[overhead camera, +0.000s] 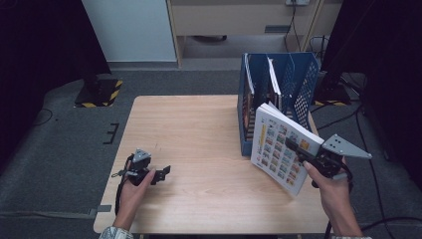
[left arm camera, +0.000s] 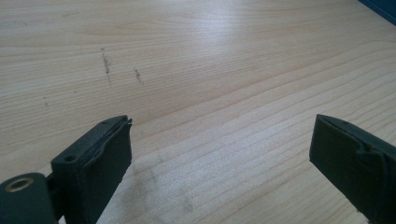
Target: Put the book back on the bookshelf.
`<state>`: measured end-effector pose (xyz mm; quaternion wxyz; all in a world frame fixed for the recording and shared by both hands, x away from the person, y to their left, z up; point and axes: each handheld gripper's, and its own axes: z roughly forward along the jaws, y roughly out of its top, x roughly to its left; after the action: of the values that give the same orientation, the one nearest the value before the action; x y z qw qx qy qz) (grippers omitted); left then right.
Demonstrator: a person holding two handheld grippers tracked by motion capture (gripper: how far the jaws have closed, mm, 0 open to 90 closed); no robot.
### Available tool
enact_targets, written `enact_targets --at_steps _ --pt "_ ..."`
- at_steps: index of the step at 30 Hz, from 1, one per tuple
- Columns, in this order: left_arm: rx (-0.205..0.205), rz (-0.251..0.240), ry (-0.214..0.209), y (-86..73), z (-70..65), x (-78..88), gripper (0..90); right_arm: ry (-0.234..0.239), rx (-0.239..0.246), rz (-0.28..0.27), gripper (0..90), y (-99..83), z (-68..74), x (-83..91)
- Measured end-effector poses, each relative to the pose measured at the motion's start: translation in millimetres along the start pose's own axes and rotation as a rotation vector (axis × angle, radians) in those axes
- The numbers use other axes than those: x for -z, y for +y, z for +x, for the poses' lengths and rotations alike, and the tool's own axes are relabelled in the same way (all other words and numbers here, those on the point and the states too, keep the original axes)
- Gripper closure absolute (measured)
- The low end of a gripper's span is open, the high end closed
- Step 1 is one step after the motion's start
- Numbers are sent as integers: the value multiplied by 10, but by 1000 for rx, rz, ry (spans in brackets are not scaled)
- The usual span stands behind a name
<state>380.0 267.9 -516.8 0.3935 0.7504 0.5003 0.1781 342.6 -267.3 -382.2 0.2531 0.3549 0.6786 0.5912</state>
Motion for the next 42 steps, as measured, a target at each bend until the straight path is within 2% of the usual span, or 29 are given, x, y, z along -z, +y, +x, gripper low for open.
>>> enact_targets --at_steps 17,29,34,42 --pt "-3 0 2 -2 3 2 51 -78 -24 -5 739 -20 -183 216" --pt "-4 2 4 -3 7 5 51 -92 -35 -6 739 -2 -204 298" --pt "-3 -1 4 -3 3 8 51 -101 -41 -8 740 48 -216 344" --pt "-5 1 4 -3 -2 7 51 -90 -39 -25 740 296 -167 454"
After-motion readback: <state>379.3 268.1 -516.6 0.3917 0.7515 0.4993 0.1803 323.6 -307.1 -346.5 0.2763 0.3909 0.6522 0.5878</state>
